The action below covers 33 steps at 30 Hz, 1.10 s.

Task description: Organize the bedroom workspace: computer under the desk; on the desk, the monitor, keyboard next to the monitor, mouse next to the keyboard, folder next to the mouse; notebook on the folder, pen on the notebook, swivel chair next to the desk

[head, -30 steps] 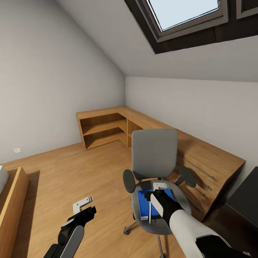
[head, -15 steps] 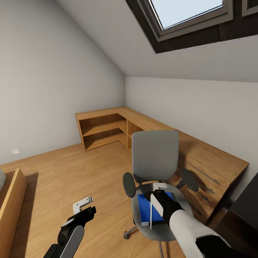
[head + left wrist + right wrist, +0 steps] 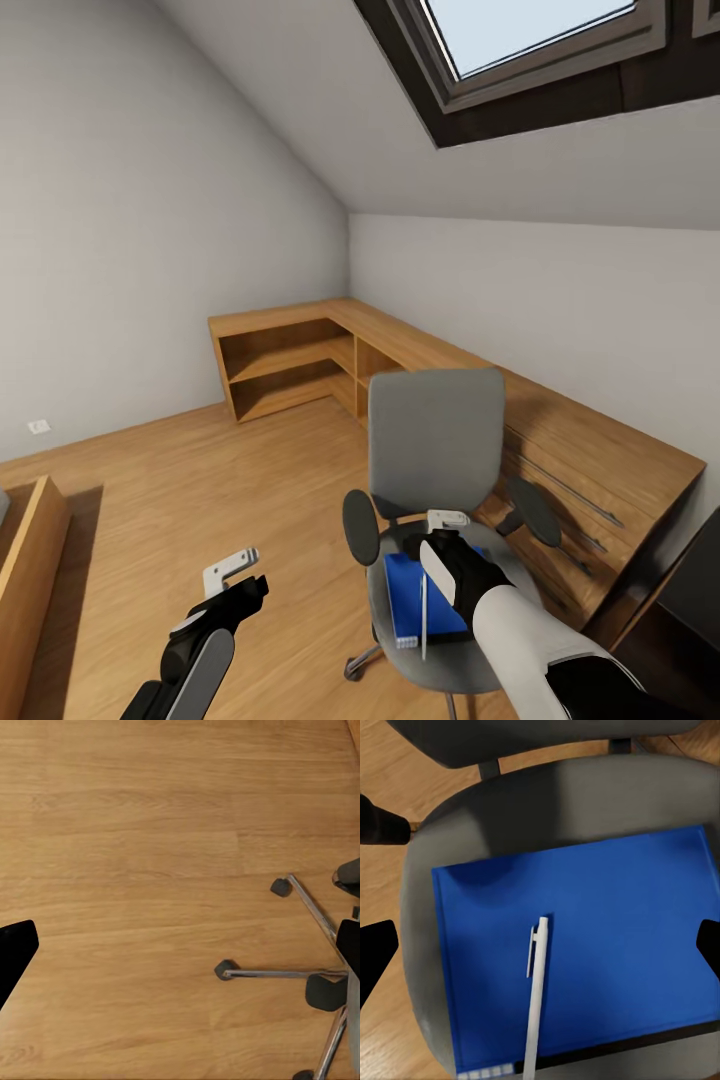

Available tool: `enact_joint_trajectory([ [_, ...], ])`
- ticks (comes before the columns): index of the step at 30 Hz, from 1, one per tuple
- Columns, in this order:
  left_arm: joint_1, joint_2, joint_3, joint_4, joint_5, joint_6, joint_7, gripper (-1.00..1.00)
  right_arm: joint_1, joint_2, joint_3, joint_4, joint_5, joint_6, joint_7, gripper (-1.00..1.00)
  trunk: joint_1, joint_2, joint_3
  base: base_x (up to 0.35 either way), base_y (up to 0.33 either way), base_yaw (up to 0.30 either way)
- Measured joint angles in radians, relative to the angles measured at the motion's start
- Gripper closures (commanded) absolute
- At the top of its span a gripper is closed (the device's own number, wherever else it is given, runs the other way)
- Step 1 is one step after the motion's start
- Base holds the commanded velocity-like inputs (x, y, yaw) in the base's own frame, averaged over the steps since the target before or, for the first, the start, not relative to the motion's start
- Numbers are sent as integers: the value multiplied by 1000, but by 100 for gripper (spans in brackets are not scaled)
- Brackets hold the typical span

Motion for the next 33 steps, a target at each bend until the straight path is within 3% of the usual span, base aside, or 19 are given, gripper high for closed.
enact_joint_trajectory([
  [12,0,-1,0,-34,1,1,1,-100,0,0,-1,0,1,0,-2,-100,0,0,0,6,0,0],
  [33,0,-1,-1,-38,1,1,3,-100,0,0,-2,4,0,1,-2,-100,80,-147,-66,0,0,0],
])
